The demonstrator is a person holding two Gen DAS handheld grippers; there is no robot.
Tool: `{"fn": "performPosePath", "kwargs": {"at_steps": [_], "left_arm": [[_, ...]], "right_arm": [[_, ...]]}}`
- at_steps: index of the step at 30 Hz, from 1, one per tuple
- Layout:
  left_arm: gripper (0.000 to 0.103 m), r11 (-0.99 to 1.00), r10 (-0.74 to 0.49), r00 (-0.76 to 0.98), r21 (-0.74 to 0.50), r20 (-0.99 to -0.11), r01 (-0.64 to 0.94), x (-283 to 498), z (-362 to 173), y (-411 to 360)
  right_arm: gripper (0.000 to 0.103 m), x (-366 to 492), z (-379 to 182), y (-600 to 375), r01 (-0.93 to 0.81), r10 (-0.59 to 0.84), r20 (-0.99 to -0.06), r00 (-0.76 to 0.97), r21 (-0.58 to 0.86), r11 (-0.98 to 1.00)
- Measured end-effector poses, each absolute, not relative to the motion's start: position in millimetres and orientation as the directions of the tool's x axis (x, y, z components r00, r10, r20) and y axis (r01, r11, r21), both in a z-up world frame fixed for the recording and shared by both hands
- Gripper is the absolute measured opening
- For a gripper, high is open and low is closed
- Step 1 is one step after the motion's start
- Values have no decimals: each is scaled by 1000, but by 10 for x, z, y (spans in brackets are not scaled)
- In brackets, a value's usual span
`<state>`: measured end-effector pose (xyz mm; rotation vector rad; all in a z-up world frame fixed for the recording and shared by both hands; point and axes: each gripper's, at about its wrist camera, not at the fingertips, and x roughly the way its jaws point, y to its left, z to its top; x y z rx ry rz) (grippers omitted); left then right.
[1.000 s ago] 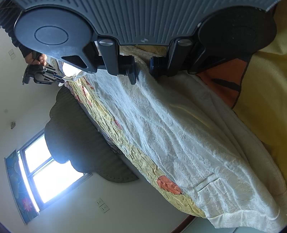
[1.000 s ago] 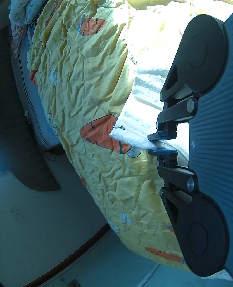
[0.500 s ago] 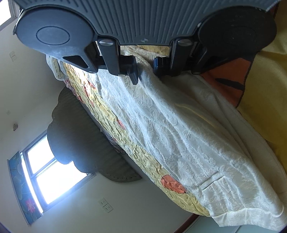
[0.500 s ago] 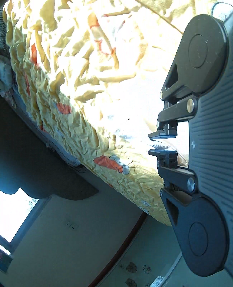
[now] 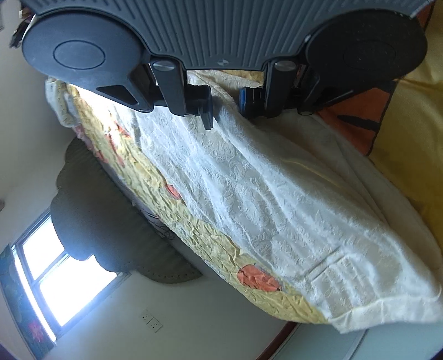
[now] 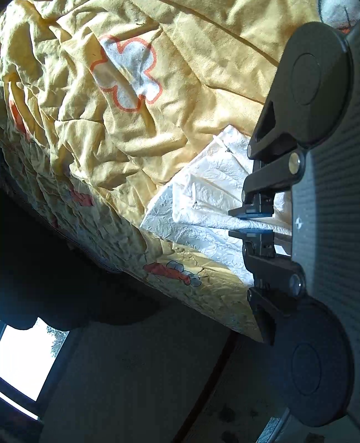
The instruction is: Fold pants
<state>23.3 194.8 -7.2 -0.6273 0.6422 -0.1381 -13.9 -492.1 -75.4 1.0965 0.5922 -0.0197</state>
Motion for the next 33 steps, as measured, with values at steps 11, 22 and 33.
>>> {"fn": "performPosePath", "kwargs": {"at_steps": [11, 22, 33], "left_arm": [[15, 909, -237, 757, -415, -609, -49, 240, 5, 1845], [70, 883, -258, 794, -468, -551, -38, -232, 253, 2018], [76, 444, 54, 836, -736, -547, -511, -411, 93, 3146]], "right_arm": [[5, -291, -1057, -5059, 324, 276, -479, 833, 827, 460], [44, -635, -694, -5251, 471, -47, -506, 861, 759, 450], [73, 222, -371, -4155, 150, 238, -526, 817, 592, 792]]}}
